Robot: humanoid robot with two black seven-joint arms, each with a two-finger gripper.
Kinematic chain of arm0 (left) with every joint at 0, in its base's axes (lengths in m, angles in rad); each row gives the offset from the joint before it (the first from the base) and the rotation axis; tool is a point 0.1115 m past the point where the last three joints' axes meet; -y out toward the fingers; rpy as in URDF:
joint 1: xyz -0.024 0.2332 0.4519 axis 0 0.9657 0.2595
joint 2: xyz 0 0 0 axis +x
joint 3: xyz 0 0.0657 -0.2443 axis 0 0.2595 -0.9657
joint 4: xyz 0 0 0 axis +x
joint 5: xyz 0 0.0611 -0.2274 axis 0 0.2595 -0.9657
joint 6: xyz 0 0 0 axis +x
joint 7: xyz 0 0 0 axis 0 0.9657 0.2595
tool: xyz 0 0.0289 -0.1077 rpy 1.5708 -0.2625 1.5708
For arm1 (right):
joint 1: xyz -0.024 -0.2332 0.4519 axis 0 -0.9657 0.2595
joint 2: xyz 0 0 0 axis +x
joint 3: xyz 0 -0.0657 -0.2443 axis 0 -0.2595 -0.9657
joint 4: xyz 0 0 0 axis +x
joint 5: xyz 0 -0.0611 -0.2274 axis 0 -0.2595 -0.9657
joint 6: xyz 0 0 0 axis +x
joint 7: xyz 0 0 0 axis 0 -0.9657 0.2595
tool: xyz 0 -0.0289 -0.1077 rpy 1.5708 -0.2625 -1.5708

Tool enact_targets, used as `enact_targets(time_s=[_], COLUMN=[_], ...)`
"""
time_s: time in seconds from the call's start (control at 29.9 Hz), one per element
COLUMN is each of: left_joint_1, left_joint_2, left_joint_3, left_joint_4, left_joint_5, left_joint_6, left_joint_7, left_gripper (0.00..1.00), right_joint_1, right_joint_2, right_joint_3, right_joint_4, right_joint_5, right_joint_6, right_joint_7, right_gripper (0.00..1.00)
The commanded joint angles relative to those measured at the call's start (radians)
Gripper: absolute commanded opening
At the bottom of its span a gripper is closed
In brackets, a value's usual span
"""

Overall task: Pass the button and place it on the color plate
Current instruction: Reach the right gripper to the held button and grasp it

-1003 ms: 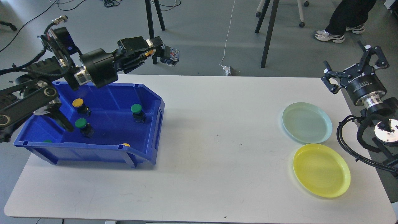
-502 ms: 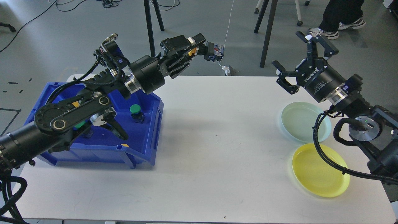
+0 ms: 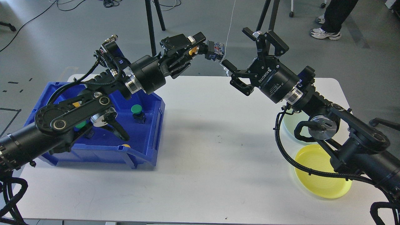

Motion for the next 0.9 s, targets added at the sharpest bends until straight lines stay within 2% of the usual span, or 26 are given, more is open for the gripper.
enact_targets(time_s=[0.0,0.27,0.43,0.54,0.87], left_joint_1=[0.0,0.0,0.0,0.0,0.0], left_joint_2=[0.0,0.0,0.0,0.0,0.0], left_joint_3=[0.0,0.0,-0.001,0.0,0.0], left_joint_4=[0.0,0.0,0.0,0.0,0.0], left_joint_5=[0.0,0.0,0.0,0.0,0.0], left_joint_6=[-0.001,-0.003,-0.004,-0.006,-0.007], left_joint_7=[0.0,0.0,0.0,0.0,0.0], left_gripper=[0.09,0.09,0.09,0.09,0.09], right_joint_1=[0.02,0.02,0.022,0.022,0.023], right_joint_2=[0.006,0.016,0.021,0.038,0.087], right_joint_3=[-0.032,-0.03,-0.032,-0.032,-0.035], right_joint_4=[-0.004,-0.004,-0.01,-0.034,-0.077], right_joint_5=[-0.018,-0.016,-0.018,-0.018,-0.018], right_joint_6=[0.0,0.0,0.0,0.0,0.0], right_joint_7=[0.0,0.005,0.005,0.005,0.006], right_gripper=[0.98,0.94,0.78,0.73,0.67])
